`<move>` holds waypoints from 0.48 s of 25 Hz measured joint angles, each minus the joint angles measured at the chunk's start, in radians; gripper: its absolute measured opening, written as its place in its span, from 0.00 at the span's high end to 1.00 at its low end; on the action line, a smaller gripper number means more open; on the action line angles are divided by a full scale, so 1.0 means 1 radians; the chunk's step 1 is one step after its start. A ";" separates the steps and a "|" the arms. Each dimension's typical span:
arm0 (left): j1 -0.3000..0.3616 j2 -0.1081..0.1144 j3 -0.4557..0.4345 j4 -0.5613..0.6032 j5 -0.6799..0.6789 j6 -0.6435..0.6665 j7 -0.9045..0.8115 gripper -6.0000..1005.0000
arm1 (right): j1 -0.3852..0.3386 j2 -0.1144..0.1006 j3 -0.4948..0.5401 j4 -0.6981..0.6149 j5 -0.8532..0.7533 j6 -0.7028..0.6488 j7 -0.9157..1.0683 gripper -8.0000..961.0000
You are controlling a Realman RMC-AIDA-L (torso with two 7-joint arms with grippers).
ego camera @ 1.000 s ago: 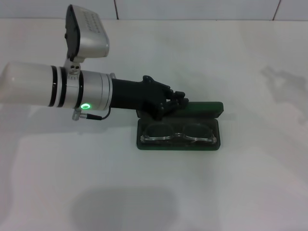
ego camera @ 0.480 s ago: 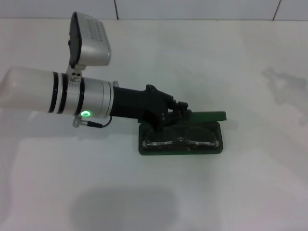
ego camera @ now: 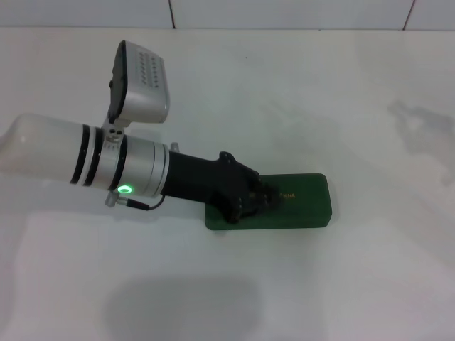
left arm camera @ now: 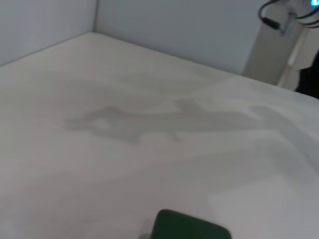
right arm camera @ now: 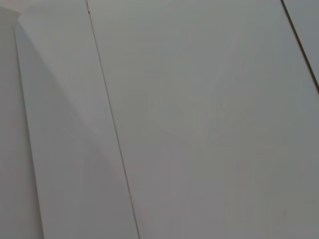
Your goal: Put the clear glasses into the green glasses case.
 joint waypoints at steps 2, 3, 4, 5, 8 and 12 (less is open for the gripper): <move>0.003 0.000 0.000 0.000 -0.001 0.025 0.006 0.84 | 0.000 -0.001 0.000 0.000 0.000 0.000 0.000 0.87; 0.004 0.000 0.000 0.000 -0.001 0.032 0.008 0.83 | 0.001 -0.001 0.000 0.000 0.000 0.000 0.000 0.87; 0.004 0.000 0.000 0.000 -0.001 0.035 0.008 0.83 | 0.001 -0.001 0.000 0.000 0.000 0.000 0.000 0.87; 0.006 0.000 0.000 0.001 -0.002 0.038 0.008 0.83 | 0.003 -0.002 0.000 0.000 0.000 0.000 0.000 0.87; 0.016 0.000 -0.004 0.016 -0.011 0.068 0.001 0.83 | 0.006 -0.002 -0.001 0.000 -0.004 0.003 0.000 0.87; 0.062 0.008 -0.010 0.084 -0.056 0.170 -0.038 0.83 | 0.028 -0.008 -0.018 -0.005 -0.109 0.012 0.004 0.87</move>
